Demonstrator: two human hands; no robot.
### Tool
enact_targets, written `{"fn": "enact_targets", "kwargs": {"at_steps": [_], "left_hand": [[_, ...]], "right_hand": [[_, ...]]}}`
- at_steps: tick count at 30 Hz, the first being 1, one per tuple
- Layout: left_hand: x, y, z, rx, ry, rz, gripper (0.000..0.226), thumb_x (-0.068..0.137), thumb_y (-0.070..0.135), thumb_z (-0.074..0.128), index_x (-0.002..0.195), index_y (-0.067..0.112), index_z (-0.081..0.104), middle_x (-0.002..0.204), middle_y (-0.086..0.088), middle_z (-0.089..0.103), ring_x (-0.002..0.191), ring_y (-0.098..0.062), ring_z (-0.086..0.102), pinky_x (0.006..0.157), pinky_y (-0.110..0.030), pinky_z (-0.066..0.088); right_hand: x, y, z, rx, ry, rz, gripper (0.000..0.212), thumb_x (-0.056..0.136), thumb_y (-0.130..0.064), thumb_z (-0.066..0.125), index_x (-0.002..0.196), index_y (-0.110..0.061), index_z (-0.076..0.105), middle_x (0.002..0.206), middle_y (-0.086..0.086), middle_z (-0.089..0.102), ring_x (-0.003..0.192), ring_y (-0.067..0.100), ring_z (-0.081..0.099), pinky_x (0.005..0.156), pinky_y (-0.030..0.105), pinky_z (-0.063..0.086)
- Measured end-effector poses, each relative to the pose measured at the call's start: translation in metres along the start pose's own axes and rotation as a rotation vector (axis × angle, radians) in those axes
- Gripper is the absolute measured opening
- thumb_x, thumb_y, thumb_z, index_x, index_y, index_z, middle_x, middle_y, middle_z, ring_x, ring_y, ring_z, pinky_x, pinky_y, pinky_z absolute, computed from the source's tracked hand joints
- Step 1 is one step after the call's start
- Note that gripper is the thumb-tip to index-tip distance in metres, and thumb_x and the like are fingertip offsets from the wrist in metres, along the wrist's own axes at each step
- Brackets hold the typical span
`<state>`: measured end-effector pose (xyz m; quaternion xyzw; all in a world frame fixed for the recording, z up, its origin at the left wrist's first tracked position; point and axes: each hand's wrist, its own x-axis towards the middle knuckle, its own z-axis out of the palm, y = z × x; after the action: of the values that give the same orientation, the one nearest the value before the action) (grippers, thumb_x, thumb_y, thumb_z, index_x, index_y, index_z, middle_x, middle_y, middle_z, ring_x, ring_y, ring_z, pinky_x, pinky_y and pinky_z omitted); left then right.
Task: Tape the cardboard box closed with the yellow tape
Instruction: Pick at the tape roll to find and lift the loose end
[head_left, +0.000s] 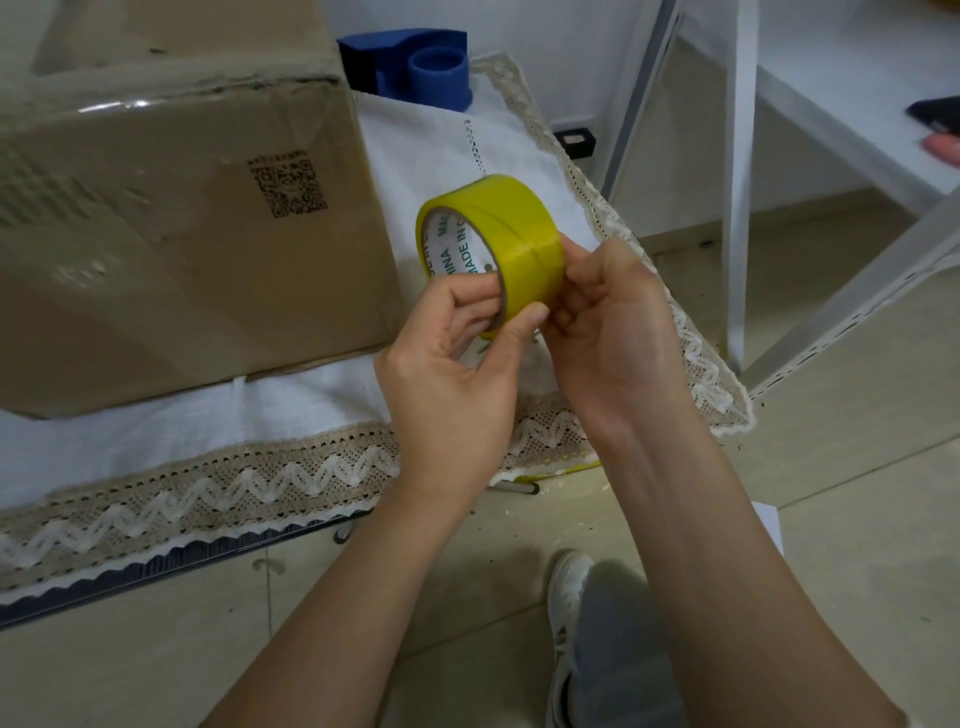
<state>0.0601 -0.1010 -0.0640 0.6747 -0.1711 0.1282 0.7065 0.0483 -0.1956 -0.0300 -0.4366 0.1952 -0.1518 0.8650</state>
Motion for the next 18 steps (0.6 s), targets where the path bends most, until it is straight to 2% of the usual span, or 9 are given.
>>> {"fn": "enact_targets", "kwargs": {"at_steps": [3, 6, 8, 10, 13, 18], "left_hand": [[0.0009, 0.0013, 0.0003, -0.006, 0.005, -0.001, 0.030, 0.077, 0.005, 0.081, 0.088, 0.024, 0.062, 0.085, 0.012, 0.070, 0.083, -0.002, 0.070, 0.081, -0.020, 0.056], [0.0006, 0.0039, 0.0008, 0.006, 0.003, 0.012, 0.032, 0.077, 0.005, 0.081, 0.088, 0.027, 0.061, 0.085, 0.013, 0.070, 0.082, -0.001, 0.070, 0.081, -0.019, 0.056], [0.0014, 0.0050, 0.0006, 0.018, -0.002, 0.028, 0.030, 0.077, 0.006, 0.081, 0.089, 0.025, 0.061, 0.085, 0.013, 0.069, 0.083, 0.000, 0.070, 0.081, -0.019, 0.056], [0.0027, 0.0056, -0.0003, 0.010, 0.008, 0.024, 0.030, 0.077, 0.006, 0.081, 0.089, 0.025, 0.061, 0.085, 0.012, 0.070, 0.083, 0.000, 0.070, 0.081, -0.018, 0.056], [0.0035, 0.0052, -0.0007, -0.005, 0.016, 0.008, 0.031, 0.077, 0.006, 0.081, 0.089, 0.027, 0.061, 0.085, 0.009, 0.071, 0.083, -0.004, 0.072, 0.080, -0.020, 0.056], [0.0005, 0.0041, 0.0003, -0.012, 0.021, 0.002, 0.031, 0.077, 0.005, 0.081, 0.089, 0.026, 0.061, 0.085, 0.006, 0.071, 0.083, -0.006, 0.071, 0.080, -0.022, 0.056]], "right_hand": [[-0.0001, 0.0001, 0.0007, 0.004, 0.008, -0.007, 0.035, 0.088, -0.004, 0.042, 0.066, -0.018, 0.066, 0.059, -0.006, 0.049, 0.055, 0.006, 0.042, 0.060, 0.020, 0.038], [0.0005, 0.0027, 0.0025, -0.011, 0.017, -0.042, 0.044, 0.084, 0.003, 0.042, 0.055, -0.022, 0.064, 0.051, -0.009, 0.044, 0.049, 0.004, 0.039, 0.054, 0.017, 0.037], [0.0001, 0.0022, 0.0016, -0.024, 0.002, -0.057, 0.041, 0.082, 0.008, 0.038, 0.061, -0.018, 0.063, 0.048, -0.011, 0.046, 0.047, 0.003, 0.039, 0.052, 0.015, 0.037], [-0.0009, -0.0001, 0.0017, 0.006, -0.034, -0.028, 0.033, 0.084, 0.003, 0.039, 0.069, -0.013, 0.065, 0.055, -0.007, 0.049, 0.054, 0.006, 0.041, 0.058, 0.018, 0.039], [-0.0002, -0.0013, 0.0011, 0.028, -0.021, -0.002, 0.045, 0.091, -0.006, 0.046, 0.054, -0.021, 0.068, 0.061, -0.006, 0.054, 0.059, 0.007, 0.046, 0.063, 0.020, 0.040], [0.0006, 0.0002, 0.0028, 0.036, -0.013, 0.002, 0.044, 0.085, 0.001, 0.040, 0.052, -0.019, 0.061, 0.050, -0.009, 0.048, 0.047, 0.004, 0.040, 0.055, 0.020, 0.036]]}}
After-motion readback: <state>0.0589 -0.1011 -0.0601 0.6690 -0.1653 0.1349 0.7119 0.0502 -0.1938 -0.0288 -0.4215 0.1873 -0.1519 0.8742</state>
